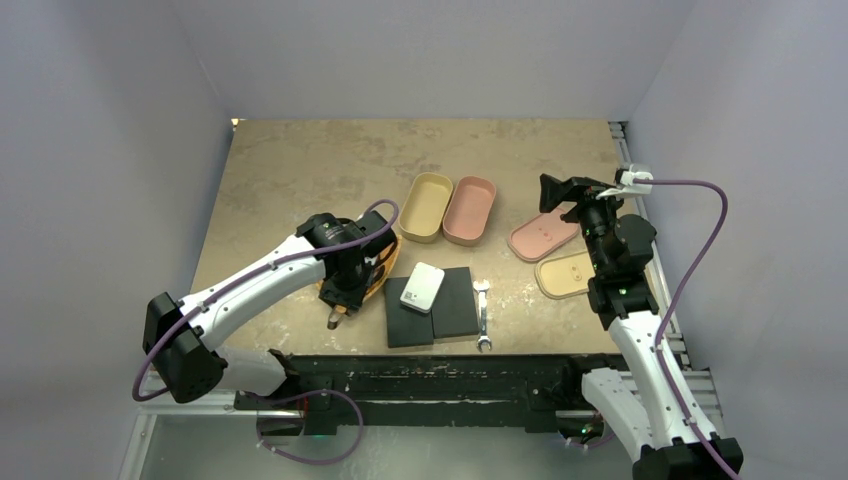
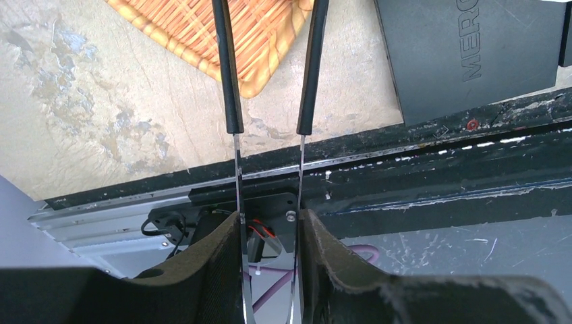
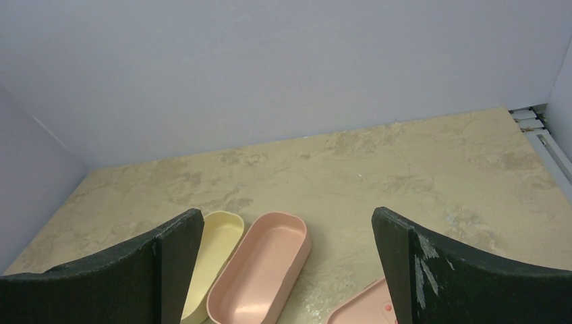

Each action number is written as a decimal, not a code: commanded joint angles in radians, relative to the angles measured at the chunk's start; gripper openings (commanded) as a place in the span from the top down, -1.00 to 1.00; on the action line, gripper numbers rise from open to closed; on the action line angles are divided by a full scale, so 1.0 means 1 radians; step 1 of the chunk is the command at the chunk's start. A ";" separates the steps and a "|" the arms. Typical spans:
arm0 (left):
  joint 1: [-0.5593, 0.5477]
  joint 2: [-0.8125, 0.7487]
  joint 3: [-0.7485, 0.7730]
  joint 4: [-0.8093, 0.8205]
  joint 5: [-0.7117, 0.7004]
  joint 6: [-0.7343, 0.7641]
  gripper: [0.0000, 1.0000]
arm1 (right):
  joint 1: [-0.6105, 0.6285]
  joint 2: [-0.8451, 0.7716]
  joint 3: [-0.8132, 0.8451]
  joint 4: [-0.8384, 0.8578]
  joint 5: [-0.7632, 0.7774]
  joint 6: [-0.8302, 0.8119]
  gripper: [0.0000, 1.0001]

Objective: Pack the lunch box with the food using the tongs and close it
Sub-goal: Pick up the fake food from the plate, then place the fake food in the packing box.

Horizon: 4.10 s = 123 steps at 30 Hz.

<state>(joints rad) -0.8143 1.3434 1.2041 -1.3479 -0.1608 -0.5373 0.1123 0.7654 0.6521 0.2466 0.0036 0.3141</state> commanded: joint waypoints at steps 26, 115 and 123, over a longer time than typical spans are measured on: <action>-0.005 -0.023 0.018 0.012 -0.011 0.005 0.95 | 0.003 -0.004 0.005 0.022 -0.017 -0.006 -0.97; 0.161 0.420 0.367 0.314 0.186 0.274 0.81 | 0.003 0.020 -0.006 0.042 -0.002 0.002 -0.98; 0.161 0.406 0.374 0.302 0.164 0.266 0.45 | 0.002 0.017 -0.006 0.042 -0.002 0.003 -0.98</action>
<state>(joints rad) -0.6613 1.7695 1.5726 -1.0496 0.0185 -0.2691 0.1123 0.7864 0.6456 0.2546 -0.0093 0.3176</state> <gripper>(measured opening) 0.268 0.987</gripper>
